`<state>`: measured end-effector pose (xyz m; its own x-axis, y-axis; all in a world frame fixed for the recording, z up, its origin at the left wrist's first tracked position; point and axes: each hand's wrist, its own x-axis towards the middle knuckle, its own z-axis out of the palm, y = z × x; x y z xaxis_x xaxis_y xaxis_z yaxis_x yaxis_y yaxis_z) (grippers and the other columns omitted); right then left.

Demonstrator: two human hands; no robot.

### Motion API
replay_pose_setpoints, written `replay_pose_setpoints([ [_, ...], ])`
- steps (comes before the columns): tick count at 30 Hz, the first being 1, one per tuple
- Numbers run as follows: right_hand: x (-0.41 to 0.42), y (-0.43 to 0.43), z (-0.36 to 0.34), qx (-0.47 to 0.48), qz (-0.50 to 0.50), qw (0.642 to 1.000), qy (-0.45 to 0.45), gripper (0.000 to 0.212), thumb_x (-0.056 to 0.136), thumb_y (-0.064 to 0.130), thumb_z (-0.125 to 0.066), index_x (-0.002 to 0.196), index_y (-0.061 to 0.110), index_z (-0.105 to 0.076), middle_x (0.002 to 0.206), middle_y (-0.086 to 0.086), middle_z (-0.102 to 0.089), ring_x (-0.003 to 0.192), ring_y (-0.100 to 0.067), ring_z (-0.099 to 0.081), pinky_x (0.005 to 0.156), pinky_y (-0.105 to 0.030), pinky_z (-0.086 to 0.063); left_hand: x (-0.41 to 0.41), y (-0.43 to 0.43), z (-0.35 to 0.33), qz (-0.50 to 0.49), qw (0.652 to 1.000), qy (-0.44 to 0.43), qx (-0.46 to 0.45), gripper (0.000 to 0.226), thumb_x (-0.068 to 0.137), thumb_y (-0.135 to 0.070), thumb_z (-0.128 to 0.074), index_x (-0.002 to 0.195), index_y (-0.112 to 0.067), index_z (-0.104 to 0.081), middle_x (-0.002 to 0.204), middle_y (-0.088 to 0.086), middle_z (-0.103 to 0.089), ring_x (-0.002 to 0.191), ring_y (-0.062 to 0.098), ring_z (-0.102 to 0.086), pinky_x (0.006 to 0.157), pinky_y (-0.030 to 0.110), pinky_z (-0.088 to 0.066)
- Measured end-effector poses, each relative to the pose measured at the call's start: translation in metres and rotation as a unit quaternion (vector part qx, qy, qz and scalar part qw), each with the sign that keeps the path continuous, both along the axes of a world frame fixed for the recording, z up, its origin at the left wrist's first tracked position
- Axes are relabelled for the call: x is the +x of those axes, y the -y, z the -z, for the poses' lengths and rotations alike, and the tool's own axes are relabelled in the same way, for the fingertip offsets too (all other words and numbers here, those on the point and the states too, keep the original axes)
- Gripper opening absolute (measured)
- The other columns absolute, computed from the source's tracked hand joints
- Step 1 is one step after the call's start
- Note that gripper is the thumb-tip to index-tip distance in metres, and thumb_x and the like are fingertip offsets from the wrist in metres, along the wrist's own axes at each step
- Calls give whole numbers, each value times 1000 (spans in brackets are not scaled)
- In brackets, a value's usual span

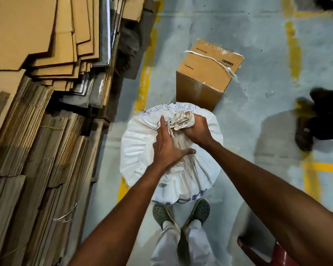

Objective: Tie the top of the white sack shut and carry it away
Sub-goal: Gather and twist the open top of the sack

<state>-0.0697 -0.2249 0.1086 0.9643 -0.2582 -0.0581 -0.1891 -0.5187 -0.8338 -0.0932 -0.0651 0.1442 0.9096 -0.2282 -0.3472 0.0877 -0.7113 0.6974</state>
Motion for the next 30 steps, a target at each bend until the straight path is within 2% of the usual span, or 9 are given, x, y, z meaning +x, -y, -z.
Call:
replay_pose_setpoints([
  [2, -1, -10, -1, 16, -11, 1000, -9, 37, 70, 32, -85, 99, 9, -79, 101, -13, -80, 99, -32, -74, 84, -45, -57, -10, 13, 3, -48, 997, 20, 64, 140, 56, -58, -91, 159, -26, -2, 157, 7, -38, 142, 30, -40, 109, 54, -40],
  [4, -2, -9, 2, 26, -29, 999, 2, 35, 71, 31, -83, 97, 9, -78, 99, -12, -80, 97, -30, -74, 82, -45, -57, -2, 12, 12, -115, 990, 66, 42, 81, 81, -37, -77, 149, -17, -38, 143, 10, -57, 130, 34, -54, 100, 50, -45],
  [7, -4, 20, 9, -16, -100, 994, 42, 30, 80, 32, -76, 86, 3, -72, 87, -14, -76, 83, -33, -71, 70, -48, -55, 34, -29, 20, -106, 990, 97, 14, 25, 81, -7, -64, 100, -20, -73, 99, 9, -79, 96, 32, -73, 79, 39, -54],
  [11, -11, 29, 12, -116, -243, 961, 68, 27, 83, 30, -70, 82, 4, -65, 80, -14, -71, 76, -39, -68, 63, -45, -52, 73, -62, 4, -25, 994, 105, 2, 37, 66, -4, -55, 84, -24, -81, 64, -6, -69, 59, -5, -60, 62, 23, -47],
  [15, -5, -13, 7, -48, -196, 979, 23, 42, 80, 30, -77, 107, 2, -62, 108, -18, -65, 100, -39, -65, 82, -44, -54, 74, -26, -16, 39, 993, 75, -80, 29, 69, -21, -58, 84, -21, -82, 77, -7, -79, 78, 4, -72, 71, 24, -56],
  [19, -6, -27, 4, 65, -110, 992, 16, 100, 65, 34, -92, 145, 20, -34, 139, -7, -47, 126, -20, -55, 106, -28, -46, 72, -8, -16, 40, 994, 68, -72, 24, 68, -22, -65, 87, -21, -79, 83, -3, -79, 81, 12, -73, 76, 34, -59],
  [24, -11, -6, 18, 22, -95, 995, 33, 52, 76, 38, -80, 121, 15, -67, 111, -3, -78, 104, -27, -74, 84, -48, -57, 63, -28, -5, 73, 964, -134, -218, 67, 71, -12, -73, 135, -13, -50, 116, 7, -68, 101, 14, -67, 89, 32, -56],
  [27, -8, -12, 15, 61, -43, 997, 30, 43, 75, 32, -82, 112, 13, -71, 108, 0, -77, 105, -25, -73, 88, -47, -57, 38, -35, 16, 101, 992, -56, -57, 141, 52, -35, -96, 157, -29, -1, 158, 11, -35, 143, 26, -41, 117, 38, -40],
  [30, -8, -8, 19, 49, -65, 996, 26, 38, 73, 29, -88, 100, 8, -69, 95, -4, -76, 91, -28, -73, 80, -48, -57, 37, -46, 28, 35, 998, -6, 43, 101, 73, -19, -80, 155, -27, -22, 131, 19, -66, 118, 39, -63, 94, 43, -54],
])
